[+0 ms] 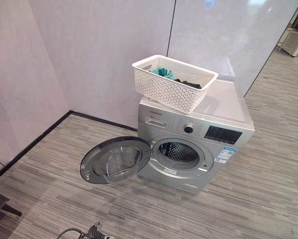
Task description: Grab the laundry basket,head to the washer,open it,put in the laundry and shut it.
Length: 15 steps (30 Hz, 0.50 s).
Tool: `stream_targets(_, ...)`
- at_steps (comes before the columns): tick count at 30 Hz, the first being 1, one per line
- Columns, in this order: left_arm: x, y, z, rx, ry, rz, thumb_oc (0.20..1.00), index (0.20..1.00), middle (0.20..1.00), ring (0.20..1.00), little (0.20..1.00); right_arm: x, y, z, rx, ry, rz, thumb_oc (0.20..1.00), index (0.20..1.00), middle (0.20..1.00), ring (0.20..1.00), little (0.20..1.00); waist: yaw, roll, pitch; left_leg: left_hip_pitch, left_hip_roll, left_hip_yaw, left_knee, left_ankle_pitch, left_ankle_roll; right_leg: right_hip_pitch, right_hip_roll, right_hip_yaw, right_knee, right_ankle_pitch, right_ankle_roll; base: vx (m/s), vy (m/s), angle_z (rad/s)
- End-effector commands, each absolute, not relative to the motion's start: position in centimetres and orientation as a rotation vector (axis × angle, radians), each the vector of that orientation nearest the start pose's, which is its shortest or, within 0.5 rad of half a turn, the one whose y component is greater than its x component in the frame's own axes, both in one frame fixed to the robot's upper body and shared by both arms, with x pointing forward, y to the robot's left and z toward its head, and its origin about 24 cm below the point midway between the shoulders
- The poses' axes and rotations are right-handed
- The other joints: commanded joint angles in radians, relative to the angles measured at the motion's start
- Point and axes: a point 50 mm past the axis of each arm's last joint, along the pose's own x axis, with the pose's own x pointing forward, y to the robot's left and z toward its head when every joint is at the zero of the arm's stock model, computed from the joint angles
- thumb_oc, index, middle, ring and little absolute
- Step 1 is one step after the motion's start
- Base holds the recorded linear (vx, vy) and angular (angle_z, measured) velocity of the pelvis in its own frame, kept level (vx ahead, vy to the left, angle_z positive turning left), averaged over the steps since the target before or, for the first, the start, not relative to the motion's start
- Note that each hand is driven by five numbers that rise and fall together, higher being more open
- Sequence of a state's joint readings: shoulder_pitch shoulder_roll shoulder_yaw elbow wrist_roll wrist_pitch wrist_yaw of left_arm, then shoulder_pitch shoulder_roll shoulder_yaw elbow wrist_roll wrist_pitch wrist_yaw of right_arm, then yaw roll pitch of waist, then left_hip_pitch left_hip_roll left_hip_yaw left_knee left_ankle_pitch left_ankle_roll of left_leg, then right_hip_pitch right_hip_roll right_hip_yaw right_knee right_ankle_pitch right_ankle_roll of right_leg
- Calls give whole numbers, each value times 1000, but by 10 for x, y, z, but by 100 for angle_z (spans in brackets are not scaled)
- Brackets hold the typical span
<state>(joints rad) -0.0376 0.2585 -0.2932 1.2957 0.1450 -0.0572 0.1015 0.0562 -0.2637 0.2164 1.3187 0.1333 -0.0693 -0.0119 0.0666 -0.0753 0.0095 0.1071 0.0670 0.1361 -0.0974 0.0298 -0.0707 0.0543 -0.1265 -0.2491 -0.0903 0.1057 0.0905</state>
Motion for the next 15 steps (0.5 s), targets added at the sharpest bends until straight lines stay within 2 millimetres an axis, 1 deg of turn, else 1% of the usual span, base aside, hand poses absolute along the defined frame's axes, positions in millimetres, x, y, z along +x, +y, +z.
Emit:
stream_targets(1, 88, 243, -162, 384, 1297, 23, 1000, 1000, 1000, 1000, 1000, 62, -263, -160, -568, 1384, 148, 1000, 1000, 1000, 1000, 1000, 8, 37, -13, -87, -44, -284, 28, -4, 47, -24, 20, 153, 99, -113, 14, 51, -24, -19)
stream_targets(5, 85, 240, -164, 380, 1304, 5, 1000, 1000, 1000, 1000, 1000, 58, -261, -162, -546, 1394, 136, 1000, 1000, 1000, 1000, 1000, 7, 36, -27, -70, -35, -279, 19, -11, 42, -5, 17, 142, 92, -117, 16, 53, -20, -1)
stream_targets(12, 84, 240, -163, 397, 1305, 0, 1000, 1000, 1000, 1000, 1000, 64, -257, -162, -544, 1366, 144, 1000, 1000, 1000, 1000, 1000, 6, 34, -37, -60, -30, -273, 14, -15, 40, 7, 20, 146, 81, -118, 17, 6, 0, 1)
stream_targets(15, 84, 240, -163, 398, 1304, -2, 1000, 1000, 1000, 1000, 1000, 66, -258, -162, -540, 1359, 134, 1000, 1000, 1000, 1000, 1000, 3, 32, -41, -56, -25, -268, 10, -16, 37, 9, 21, 149, 76, -118, 19, 0, -1, -2)
